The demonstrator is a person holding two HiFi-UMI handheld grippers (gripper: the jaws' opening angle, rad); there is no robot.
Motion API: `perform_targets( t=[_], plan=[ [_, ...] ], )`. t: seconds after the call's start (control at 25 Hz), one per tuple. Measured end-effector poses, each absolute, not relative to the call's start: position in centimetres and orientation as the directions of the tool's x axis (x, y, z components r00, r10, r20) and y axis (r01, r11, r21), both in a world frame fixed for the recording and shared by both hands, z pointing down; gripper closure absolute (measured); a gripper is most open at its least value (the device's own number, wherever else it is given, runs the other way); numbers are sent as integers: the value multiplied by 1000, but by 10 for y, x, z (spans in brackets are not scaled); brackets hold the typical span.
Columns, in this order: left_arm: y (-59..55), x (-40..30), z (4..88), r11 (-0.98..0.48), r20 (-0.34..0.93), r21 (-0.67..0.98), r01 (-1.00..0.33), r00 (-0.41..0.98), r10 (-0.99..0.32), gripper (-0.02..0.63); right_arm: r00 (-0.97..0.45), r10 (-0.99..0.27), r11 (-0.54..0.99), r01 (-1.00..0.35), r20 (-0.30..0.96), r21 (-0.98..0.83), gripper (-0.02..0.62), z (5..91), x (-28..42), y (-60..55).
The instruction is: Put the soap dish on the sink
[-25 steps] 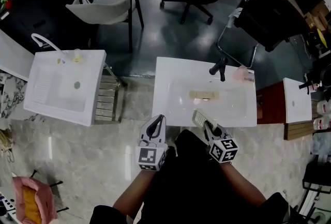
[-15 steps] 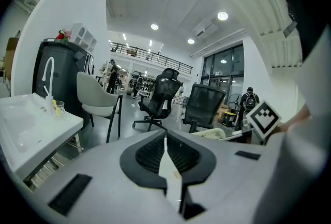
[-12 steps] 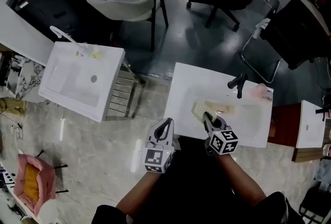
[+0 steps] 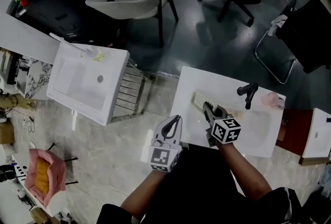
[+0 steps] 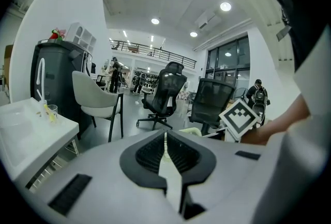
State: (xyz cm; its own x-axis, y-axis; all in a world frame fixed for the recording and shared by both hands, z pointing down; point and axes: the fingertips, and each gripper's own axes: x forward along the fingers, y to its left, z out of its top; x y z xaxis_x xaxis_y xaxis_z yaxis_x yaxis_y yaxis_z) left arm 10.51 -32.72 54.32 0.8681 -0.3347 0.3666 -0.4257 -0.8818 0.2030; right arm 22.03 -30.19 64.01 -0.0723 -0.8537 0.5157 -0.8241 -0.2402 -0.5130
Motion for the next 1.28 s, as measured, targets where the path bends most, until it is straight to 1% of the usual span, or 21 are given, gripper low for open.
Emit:
perform_targets(
  t=[0.16, 0.32, 0.68, 0.88, 1.04, 1.2, 1.28],
  plan=[
    [-337, 124, 543, -886, 358, 199, -419, 873, -332, 588, -124, -844, -211, -818, 521, -536, 583, 653, 228, -330],
    [-344, 134, 554, -870, 381, 214, -445, 858, -345, 588, -173, -821, -194, -811, 544, -551, 583, 674, 233, -349],
    [-358, 132, 581, -842, 425, 190, -504, 816, -393, 588, -227, -804, -162, -805, 549, -570, 583, 720, 242, -392],
    [-358, 137, 592, -839, 447, 215, -500, 814, -371, 588, -217, -790, -198, -796, 574, -572, 583, 742, 250, -406],
    [-362, 136, 596, -835, 468, 225, -503, 807, -360, 588, -243, -781, -215, -760, 575, -613, 583, 755, 249, -414],
    [-370, 130, 601, -817, 467, 234, -527, 798, -381, 588, -259, -773, -225, -741, 579, -632, 581, 764, 247, -419],
    [-374, 127, 602, -811, 470, 236, -535, 794, -386, 588, -261, -764, -229, -746, 590, -626, 570, 769, 248, -421]
  ],
)
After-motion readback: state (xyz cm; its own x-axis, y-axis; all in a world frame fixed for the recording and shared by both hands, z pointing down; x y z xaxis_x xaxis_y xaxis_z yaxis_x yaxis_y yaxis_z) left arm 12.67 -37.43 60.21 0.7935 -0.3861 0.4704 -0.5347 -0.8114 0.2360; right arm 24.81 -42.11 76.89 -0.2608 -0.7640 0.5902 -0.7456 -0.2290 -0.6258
